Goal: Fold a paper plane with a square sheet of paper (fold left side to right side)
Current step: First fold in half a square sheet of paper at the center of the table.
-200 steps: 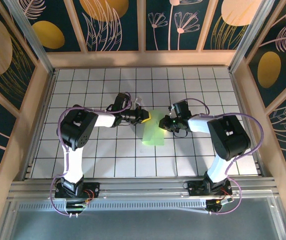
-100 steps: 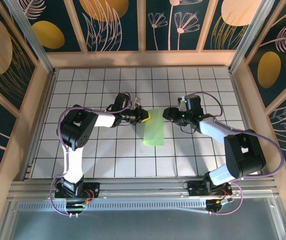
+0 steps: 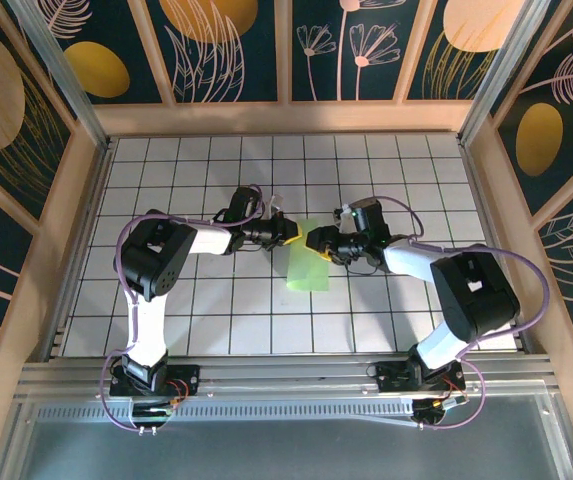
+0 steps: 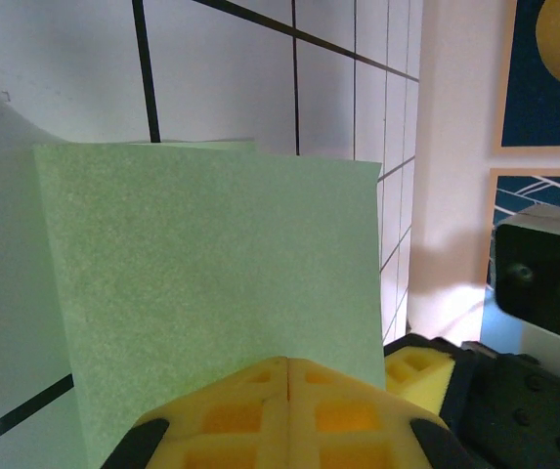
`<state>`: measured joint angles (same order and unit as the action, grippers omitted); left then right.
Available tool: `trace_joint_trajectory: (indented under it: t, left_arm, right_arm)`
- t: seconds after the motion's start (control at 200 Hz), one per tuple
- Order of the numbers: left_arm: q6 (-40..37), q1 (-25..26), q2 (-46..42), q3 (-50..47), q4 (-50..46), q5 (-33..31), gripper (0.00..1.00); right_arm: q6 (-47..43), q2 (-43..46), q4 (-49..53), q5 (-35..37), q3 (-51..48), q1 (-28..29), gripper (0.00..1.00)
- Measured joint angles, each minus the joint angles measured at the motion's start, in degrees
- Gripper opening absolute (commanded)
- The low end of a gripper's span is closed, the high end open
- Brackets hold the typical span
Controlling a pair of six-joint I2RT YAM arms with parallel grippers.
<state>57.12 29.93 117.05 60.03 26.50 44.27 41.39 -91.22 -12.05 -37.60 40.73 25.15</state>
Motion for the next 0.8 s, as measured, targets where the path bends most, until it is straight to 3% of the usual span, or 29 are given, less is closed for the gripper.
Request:
trace_joint_trajectory:
  t: [0.095, 0.23, 0.305, 0.611, 0.801]
  left_arm:
    - [0.0, 0.1, 0.0, 0.0, 0.0, 0.0, 0.05]
    - [0.2, 0.1, 0.0, 0.0, 0.3, -0.4, 0.12]
    - [0.2, 0.1, -0.1, -0.1, 0.3, -1.3, 0.18]
    - [-4.8, 0.1, -9.2, -2.5, -5.9, -8.2, 0.58]
    - [-9.8, 0.2, -12.5, -3.7, -10.9, -11.0, 0.64]
  right_arm:
    - [0.8, -0.8, -0.4, 0.0, 0.0, 0.1, 0.3]
    - [0.7, -1.0, -0.5, 0.5, 0.0, 0.1, 0.0]
    - [-0.2, -1.2, 0.5, 1.4, 0.2, 0.1, 0.0]
    - [-3.9, -2.7, 6.0, 7.0, 1.2, 0.0, 0.0]
    - [-5.3, -3.4, 7.6, 9.1, 1.5, 0.0, 0.0]
